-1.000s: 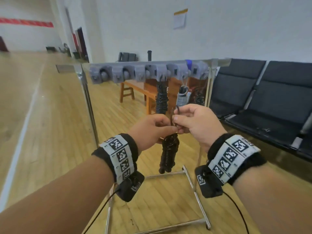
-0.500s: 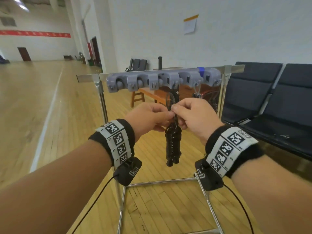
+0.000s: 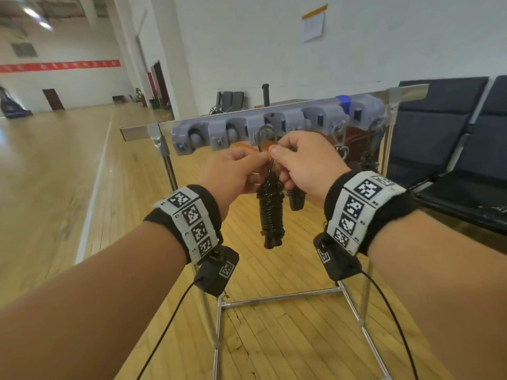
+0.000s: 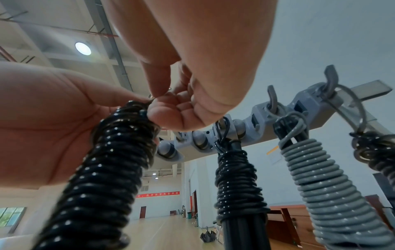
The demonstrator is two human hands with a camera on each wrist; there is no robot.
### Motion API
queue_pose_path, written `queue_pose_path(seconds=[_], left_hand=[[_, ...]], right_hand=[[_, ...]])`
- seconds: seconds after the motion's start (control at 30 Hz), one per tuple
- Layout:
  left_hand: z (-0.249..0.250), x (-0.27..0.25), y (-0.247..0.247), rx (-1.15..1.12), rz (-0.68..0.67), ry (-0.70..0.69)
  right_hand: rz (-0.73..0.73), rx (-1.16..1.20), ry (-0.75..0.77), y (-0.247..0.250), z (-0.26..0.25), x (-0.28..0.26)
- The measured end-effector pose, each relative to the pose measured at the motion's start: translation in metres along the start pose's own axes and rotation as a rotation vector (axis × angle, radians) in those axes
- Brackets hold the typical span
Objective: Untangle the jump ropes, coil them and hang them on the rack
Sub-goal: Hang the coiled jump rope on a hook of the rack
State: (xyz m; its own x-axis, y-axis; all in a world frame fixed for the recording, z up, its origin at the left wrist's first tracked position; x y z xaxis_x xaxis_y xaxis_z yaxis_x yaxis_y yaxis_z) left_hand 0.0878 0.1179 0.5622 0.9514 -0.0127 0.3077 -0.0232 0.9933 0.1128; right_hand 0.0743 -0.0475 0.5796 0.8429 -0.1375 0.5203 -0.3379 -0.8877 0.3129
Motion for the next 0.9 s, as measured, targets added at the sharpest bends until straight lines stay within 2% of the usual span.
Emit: queue_pose_path(seconds=[0.2, 0.3, 0.4, 0.53, 0.77, 0.9], left_hand=[[-0.007, 0.02, 0.007, -0.066, 0.125, 0.109], [-0.006, 0.028, 0.002, -0.172, 0.198, 0.229], [-0.005, 0.032, -0.004, -0.242, 0.202, 0.297], [-0.017, 0.038, -0.003, -0.143, 0.236, 0.277], [-0.048, 0.043, 0.004, -0.043, 0.209, 0.166], [-0.041, 0.038, 0.007, -0.006, 0.209, 0.156]], right_hand=[[0.041, -0.065, 0.009, -0.023, 0.008, 0.023], [0.093, -0.021, -0.063, -0.024, 0.014, 0.03], [0.104, 0.012, -0.136, -0.023, 0.019, 0.033], [0.079, -0.027, -0.173, -0.025, 0.026, 0.031], [0.048, -0.086, -0.145, -0.043, 0.036, 0.028], [0.035, -0.098, -0.183, -0.041, 0.037, 0.023]])
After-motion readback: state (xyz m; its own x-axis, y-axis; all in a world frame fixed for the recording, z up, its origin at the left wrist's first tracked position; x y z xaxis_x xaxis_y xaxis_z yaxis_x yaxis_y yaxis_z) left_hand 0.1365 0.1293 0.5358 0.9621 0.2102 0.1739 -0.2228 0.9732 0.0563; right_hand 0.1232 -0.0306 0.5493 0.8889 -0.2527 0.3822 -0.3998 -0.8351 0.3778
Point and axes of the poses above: each hand's wrist, its own x-axis towards the middle knuckle, its own y-axis out of the back of the hand, z = x × y, the point moved 2 cm from there along x, towards the middle knuckle, and after that the axes turned 10 degrees about z, right-handed, at the moved point
